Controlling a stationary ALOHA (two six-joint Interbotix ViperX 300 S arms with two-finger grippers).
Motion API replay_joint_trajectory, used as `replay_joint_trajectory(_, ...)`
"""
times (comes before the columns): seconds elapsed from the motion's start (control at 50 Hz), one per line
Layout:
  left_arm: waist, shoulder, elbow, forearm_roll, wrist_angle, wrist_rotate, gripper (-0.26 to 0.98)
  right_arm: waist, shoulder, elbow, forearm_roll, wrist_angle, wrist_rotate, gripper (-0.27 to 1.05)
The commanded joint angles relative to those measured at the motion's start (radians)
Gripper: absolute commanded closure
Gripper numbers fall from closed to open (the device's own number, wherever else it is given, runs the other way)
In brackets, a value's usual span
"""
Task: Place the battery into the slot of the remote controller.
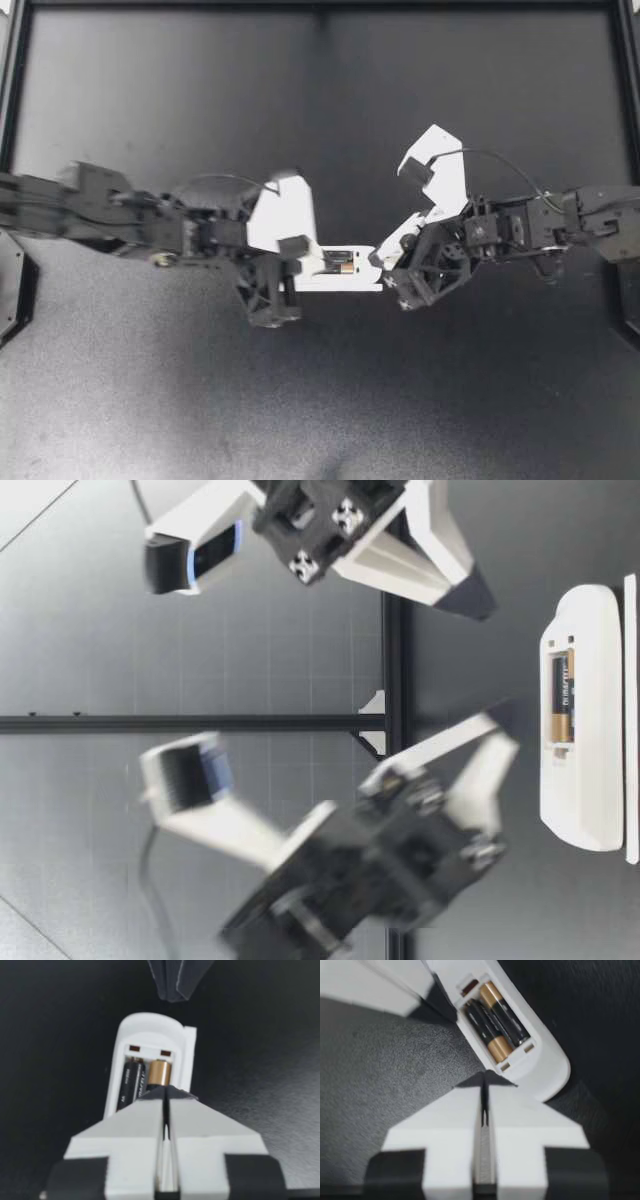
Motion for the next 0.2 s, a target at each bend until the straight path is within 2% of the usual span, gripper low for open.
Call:
replay_joint_trajectory(0.0,0.0,-0.086,0.017,0.002,-0.003,0.002,0.88,0.011,-0.037,-0.026,-0.069,-0.009,-0.021,0.91)
replay_joint_trajectory(0.18,0.0,-0.186,0.089,0.002,-0.003,0.005,0.88,0.017,-0.038,-0.061,-0.186,-0.009,-0.087,0.91)
